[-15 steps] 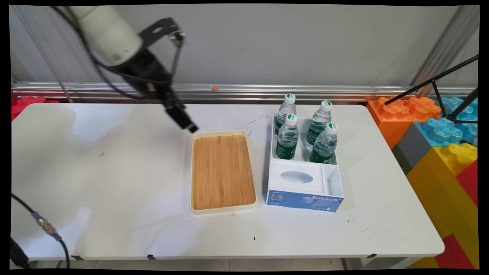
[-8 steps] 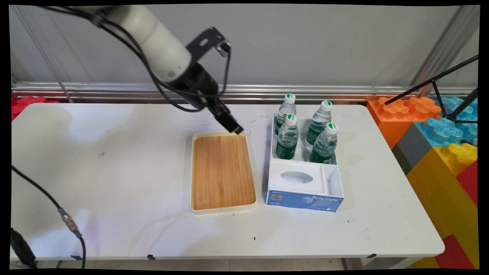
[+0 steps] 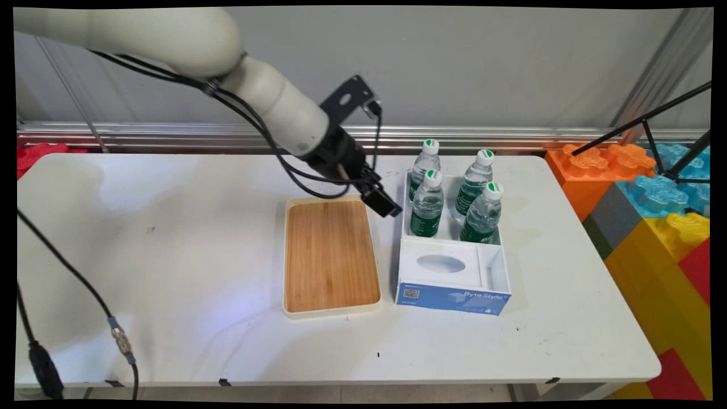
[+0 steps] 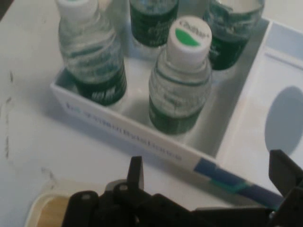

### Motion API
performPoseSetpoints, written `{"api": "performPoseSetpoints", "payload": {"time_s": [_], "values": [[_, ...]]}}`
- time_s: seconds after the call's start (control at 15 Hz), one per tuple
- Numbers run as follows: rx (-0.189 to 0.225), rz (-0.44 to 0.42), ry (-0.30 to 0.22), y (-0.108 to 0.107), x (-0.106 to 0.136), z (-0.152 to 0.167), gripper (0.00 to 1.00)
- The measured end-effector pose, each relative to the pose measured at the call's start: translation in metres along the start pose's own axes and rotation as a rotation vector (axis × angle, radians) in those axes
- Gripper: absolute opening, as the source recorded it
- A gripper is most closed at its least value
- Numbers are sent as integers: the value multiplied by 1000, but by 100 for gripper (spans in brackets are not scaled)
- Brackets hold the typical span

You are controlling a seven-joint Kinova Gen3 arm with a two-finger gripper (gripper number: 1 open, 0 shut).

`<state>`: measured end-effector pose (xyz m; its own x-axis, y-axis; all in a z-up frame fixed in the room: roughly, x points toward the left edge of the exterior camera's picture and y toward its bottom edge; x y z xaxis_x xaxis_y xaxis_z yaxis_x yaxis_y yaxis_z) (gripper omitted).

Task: Pick up the green bottle from the white box

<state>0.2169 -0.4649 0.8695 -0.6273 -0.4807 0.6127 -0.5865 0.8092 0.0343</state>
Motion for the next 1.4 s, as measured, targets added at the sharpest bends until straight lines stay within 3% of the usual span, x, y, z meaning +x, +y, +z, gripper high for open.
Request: {"api": "performPoseSetpoints", "payload": {"time_s": [0.6,1.27,1.33,1.4], "values": [[33,56,53,-6,8,73,100],[31,73,89,-8,12,111,100],[30,78,90,-8,13,113,0],[29,81,91,-7,13,114,0]]}}
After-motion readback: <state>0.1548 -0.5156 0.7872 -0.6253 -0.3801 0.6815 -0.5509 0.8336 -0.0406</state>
